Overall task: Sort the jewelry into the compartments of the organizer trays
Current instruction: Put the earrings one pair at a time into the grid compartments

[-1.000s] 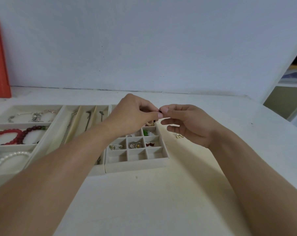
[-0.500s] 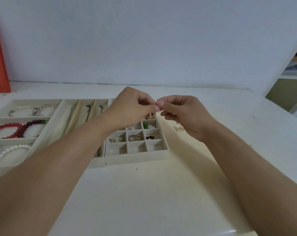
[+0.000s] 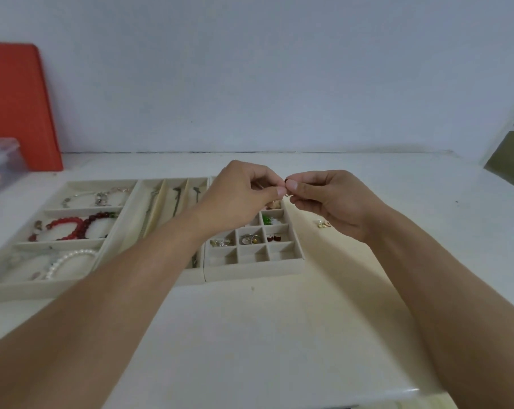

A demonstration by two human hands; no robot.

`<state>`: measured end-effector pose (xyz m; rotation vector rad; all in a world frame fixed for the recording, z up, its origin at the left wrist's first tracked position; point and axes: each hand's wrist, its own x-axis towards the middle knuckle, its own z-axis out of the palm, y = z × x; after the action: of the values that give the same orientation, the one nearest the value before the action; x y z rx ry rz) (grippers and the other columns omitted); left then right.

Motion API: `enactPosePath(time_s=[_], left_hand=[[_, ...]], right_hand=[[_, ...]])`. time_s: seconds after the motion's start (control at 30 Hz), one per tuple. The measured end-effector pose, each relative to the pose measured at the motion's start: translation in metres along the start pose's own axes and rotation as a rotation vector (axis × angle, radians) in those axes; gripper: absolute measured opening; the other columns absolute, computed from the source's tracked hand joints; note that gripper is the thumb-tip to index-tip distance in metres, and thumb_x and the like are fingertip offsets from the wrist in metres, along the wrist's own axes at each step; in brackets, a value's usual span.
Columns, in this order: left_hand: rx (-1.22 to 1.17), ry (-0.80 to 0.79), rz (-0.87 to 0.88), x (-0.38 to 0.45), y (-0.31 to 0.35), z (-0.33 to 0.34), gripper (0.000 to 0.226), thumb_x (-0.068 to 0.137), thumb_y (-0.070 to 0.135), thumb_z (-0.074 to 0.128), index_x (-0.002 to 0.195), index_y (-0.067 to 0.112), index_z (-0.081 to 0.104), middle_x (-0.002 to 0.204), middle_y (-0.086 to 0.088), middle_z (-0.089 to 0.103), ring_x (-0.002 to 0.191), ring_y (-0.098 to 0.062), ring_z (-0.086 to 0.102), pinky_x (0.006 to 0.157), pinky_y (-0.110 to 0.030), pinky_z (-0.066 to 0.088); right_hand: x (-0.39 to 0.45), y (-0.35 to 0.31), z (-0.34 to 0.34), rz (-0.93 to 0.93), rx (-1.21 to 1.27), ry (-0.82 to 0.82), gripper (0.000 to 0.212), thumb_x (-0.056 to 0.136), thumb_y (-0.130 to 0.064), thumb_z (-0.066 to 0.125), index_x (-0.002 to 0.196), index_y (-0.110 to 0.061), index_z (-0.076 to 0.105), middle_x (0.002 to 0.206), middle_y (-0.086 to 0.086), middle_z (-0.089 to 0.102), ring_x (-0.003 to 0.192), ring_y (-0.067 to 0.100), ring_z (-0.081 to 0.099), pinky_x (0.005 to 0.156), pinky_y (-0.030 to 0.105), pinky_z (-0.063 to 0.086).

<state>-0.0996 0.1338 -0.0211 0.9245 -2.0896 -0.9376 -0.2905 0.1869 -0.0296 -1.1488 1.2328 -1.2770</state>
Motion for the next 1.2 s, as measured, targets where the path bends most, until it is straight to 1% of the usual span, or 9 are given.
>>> enactPosePath(time_s=[0.13,0.27,0.4,0.47,0.6,0.77,0.97,1.13,1.2], left_hand=[[0.008,0.008,-0.020,-0.008,-0.002,-0.007,0.005,0.087,0.017,0.077,0.089,0.021,0.079,0.082,0.004,0.077,0.082,-0.012,0.073,0.087,-0.030,0.058],[0.045,0.011,-0.042,-0.024,-0.004,-0.022,0.011,0.085,0.021,0.079,0.082,0.031,0.078,0.084,0.009,0.077,0.085,-0.010,0.072,0.085,-0.028,0.057],[-0.002,0.200,-0.045,-0.034,-0.018,-0.051,0.008,0.086,0.026,0.078,0.079,0.031,0.078,0.076,0.013,0.075,0.073,-0.003,0.068,0.076,-0.024,0.051],[-0.055,0.283,-0.051,-0.037,-0.028,-0.060,0.006,0.086,0.023,0.078,0.081,0.027,0.078,0.078,0.007,0.076,0.074,-0.008,0.069,0.080,-0.030,0.056],[-0.117,0.325,-0.054,-0.041,-0.038,-0.069,0.009,0.088,0.020,0.076,0.083,0.026,0.078,0.080,0.007,0.077,0.076,-0.010,0.070,0.086,-0.028,0.057],[-0.160,0.357,-0.025,-0.038,-0.038,-0.071,0.008,0.087,0.017,0.077,0.082,0.023,0.077,0.078,0.000,0.076,0.072,-0.009,0.069,0.083,-0.028,0.056],[-0.170,0.365,-0.033,-0.039,-0.041,-0.071,0.007,0.087,0.016,0.077,0.082,0.021,0.077,0.074,0.004,0.074,0.068,-0.006,0.067,0.079,-0.022,0.055],[-0.171,0.348,-0.049,-0.044,-0.040,-0.067,0.006,0.088,0.016,0.075,0.084,0.020,0.078,0.076,0.001,0.075,0.071,-0.007,0.067,0.078,-0.020,0.055],[-0.164,0.337,-0.055,-0.045,-0.037,-0.066,0.006,0.089,0.017,0.075,0.085,0.021,0.078,0.079,-0.001,0.075,0.074,-0.010,0.068,0.079,-0.021,0.055]], right_hand=[[-0.003,0.000,0.010,0.015,-0.062,-0.083,0.017,0.090,-0.014,0.069,0.100,-0.002,0.074,0.085,0.000,0.074,0.078,0.005,0.068,0.073,0.015,0.053],[-0.007,-0.004,0.025,-0.043,-0.197,-0.119,0.013,0.091,-0.014,0.071,0.095,-0.003,0.076,0.084,0.002,0.072,0.080,0.010,0.064,0.075,0.019,0.055],[-0.010,-0.016,0.053,-0.116,-0.596,-0.139,0.004,0.086,-0.020,0.079,0.085,-0.017,0.080,0.070,-0.005,0.071,0.060,0.017,0.058,0.061,0.020,0.049],[-0.011,-0.014,0.072,-0.153,-0.824,-0.229,0.005,0.086,-0.021,0.078,0.082,-0.021,0.079,0.061,-0.013,0.065,0.051,0.005,0.051,0.055,0.014,0.039],[-0.013,-0.001,0.096,-0.250,-1.082,-0.323,0.012,0.089,-0.015,0.072,0.090,-0.022,0.081,0.085,-0.010,0.075,0.073,-0.003,0.061,0.068,0.011,0.046],[-0.018,-0.004,0.103,-0.257,-1.175,-0.355,0.011,0.088,-0.015,0.073,0.089,-0.023,0.080,0.083,-0.012,0.071,0.073,-0.004,0.059,0.069,0.007,0.043],[-0.020,-0.003,0.110,-0.188,-1.224,-0.375,0.014,0.089,-0.020,0.071,0.089,-0.030,0.081,0.060,-0.025,0.056,0.064,-0.018,0.052,0.059,0.004,0.037],[-0.022,-0.001,0.115,-0.203,-1.286,-0.300,0.017,0.088,-0.024,0.070,0.091,-0.036,0.081,0.050,-0.032,0.052,0.060,-0.014,0.050,0.049,0.011,0.033],[-0.025,-0.001,0.116,-0.229,-1.317,-0.259,0.017,0.087,-0.027,0.070,0.091,-0.041,0.080,0.052,-0.022,0.052,0.058,-0.005,0.050,0.050,0.014,0.030]])
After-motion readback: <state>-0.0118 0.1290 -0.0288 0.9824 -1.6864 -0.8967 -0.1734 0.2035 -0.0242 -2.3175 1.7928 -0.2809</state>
